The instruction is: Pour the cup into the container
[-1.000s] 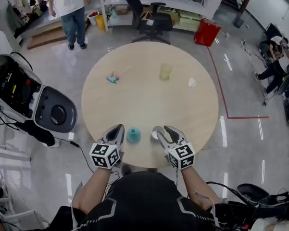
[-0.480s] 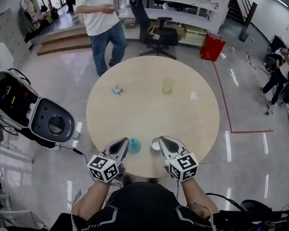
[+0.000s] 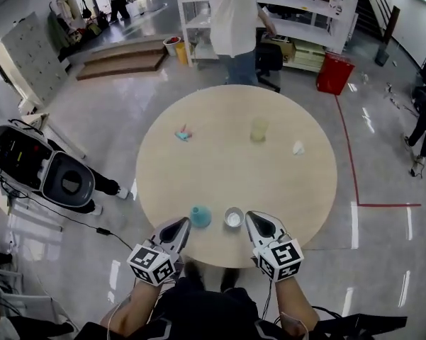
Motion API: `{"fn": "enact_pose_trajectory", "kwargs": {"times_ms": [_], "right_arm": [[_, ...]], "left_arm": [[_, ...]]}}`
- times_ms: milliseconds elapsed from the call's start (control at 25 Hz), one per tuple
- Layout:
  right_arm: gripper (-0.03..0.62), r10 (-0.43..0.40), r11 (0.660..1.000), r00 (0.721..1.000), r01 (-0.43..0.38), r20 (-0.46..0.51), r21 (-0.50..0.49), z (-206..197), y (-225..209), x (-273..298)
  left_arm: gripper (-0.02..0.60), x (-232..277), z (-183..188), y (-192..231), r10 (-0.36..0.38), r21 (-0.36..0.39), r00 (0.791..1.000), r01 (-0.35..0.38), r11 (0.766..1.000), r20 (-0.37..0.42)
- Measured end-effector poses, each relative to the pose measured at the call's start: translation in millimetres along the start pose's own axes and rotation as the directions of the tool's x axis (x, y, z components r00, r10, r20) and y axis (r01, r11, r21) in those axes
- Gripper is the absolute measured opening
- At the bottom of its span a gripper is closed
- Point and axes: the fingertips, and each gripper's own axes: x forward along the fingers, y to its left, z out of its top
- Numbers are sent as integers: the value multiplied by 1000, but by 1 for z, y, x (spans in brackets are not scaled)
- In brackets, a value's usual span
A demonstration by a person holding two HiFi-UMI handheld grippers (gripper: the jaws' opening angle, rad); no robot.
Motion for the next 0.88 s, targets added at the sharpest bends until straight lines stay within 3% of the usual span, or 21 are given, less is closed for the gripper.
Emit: {"fn": "enact_pose_trajectory", "kwargs": {"times_ms": [160,280,480,720,880], "right_arm": [[6,-39,998,999,40,18,-50,11,-11,-17],[6,-63,994,997,66,35,-86,21,5,-33],[6,-104,993,994,106,42,-52,10,58,-67],[6,-145,989,989,145,5,-16,-40,137,-98],[6,-160,987,987,161,-33,10,-60,187,-136]], "left_arm": [[0,-11,-6,-12,12,-1,1000,-12,1000,-6],[0,-26,-10,-16,2,13,1000,-2,1000,-13],[0,-84,-33,-24,-27,23,999,27,999,-20],[0,-162,-73,-16,-52,37,999,52,998,-17],[0,-207,-96,-38,-114,22,992,115,993,-46]]}}
